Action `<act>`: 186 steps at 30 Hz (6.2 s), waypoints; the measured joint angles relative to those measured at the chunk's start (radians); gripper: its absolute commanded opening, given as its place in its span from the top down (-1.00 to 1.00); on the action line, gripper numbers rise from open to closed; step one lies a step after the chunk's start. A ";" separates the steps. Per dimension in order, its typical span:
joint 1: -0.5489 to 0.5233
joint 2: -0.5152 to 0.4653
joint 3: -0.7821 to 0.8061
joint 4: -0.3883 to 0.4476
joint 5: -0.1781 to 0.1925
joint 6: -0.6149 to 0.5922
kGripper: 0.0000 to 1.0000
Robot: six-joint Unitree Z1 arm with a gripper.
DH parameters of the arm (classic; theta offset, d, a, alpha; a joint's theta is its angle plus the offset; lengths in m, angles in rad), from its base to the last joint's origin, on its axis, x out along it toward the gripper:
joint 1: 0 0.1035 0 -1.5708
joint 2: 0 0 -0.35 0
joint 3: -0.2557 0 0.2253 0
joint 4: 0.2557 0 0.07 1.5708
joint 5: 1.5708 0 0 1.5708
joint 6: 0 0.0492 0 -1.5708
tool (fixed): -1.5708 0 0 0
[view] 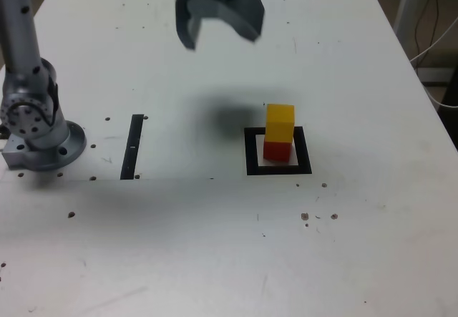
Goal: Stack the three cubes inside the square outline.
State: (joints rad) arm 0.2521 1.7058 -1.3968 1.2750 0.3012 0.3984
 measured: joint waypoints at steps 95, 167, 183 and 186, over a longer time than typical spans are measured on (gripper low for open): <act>0.794 0.738 -0.783 0.114 -0.107 0.412 -0.54; 0.051 0.044 -0.131 0.041 -0.204 0.295 0.27; -0.226 0.081 -0.220 0.096 -0.257 0.158 0.30; -0.244 0.108 -0.220 0.106 -0.275 0.150 0.33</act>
State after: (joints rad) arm 0.0081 1.8138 -1.6173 1.3810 0.0263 0.5484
